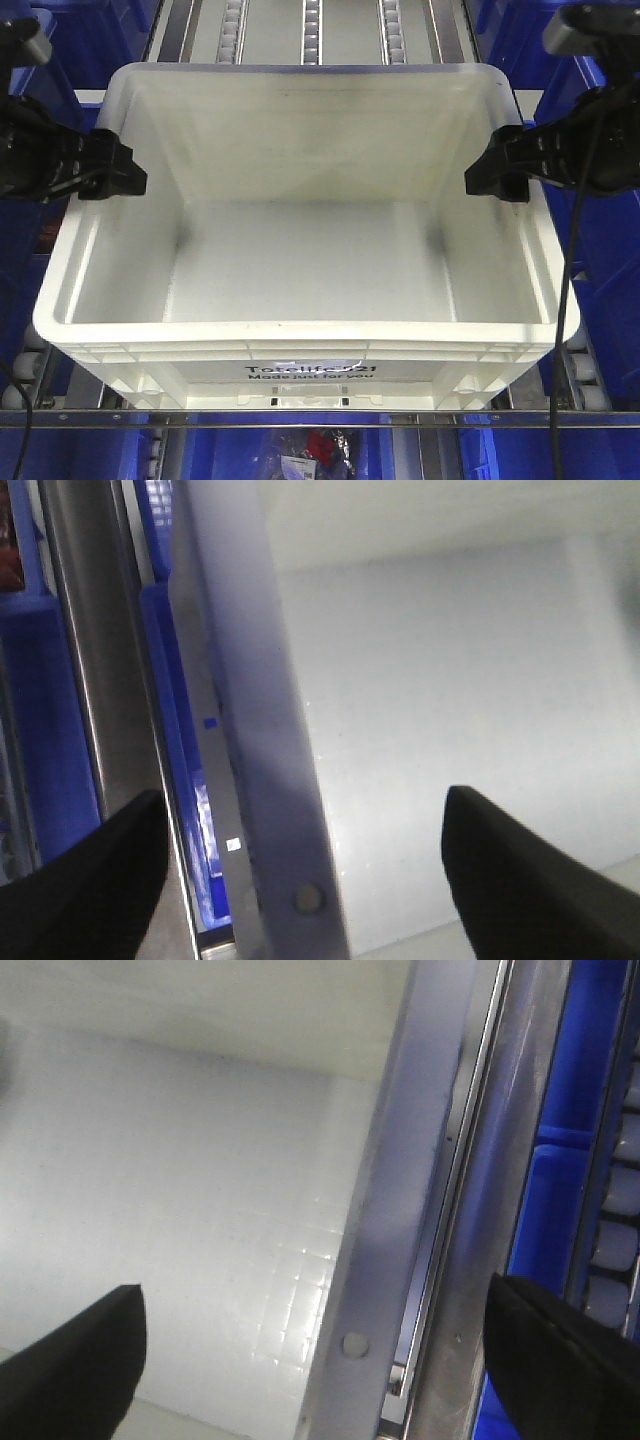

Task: Move bin from left to right shelf
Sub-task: 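Close both grippers on the white crate's opposite side rims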

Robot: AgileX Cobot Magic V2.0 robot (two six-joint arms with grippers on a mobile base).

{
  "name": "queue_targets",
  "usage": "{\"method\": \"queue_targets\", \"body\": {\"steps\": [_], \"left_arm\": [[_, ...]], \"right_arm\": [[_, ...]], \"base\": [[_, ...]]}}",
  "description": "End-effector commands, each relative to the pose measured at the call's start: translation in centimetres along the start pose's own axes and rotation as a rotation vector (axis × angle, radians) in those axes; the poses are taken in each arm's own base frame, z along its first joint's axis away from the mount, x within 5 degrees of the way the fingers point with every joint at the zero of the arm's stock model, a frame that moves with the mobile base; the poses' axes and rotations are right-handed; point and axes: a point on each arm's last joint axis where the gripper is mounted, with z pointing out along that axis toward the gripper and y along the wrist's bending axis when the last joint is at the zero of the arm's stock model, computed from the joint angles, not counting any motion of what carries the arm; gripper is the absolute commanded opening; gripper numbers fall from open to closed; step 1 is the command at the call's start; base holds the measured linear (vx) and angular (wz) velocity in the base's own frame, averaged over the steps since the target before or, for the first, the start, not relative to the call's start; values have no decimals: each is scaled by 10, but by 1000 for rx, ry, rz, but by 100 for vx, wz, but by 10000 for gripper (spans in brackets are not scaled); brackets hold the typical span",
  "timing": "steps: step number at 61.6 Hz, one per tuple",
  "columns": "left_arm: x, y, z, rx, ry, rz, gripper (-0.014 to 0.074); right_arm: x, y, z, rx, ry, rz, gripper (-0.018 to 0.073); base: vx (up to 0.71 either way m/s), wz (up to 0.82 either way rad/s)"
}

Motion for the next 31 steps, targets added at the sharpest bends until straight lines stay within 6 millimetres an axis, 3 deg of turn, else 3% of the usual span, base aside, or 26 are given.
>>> {"method": "queue_targets", "body": {"steps": [1,14,31], "left_arm": [[-10,-5,-9,20,-69,-7,542],[-11,-2,6,15,-24,-17,542],[-12,0,10,-1,-16,-10,542]], "right_arm": [[-11,1,-7,-3,-75,-7,648],[-12,-2,11,-1,-13,3,640],[-12,-4,24,1,23,5,624]], "base": [[0,0],[0,0],[0,0]]}}
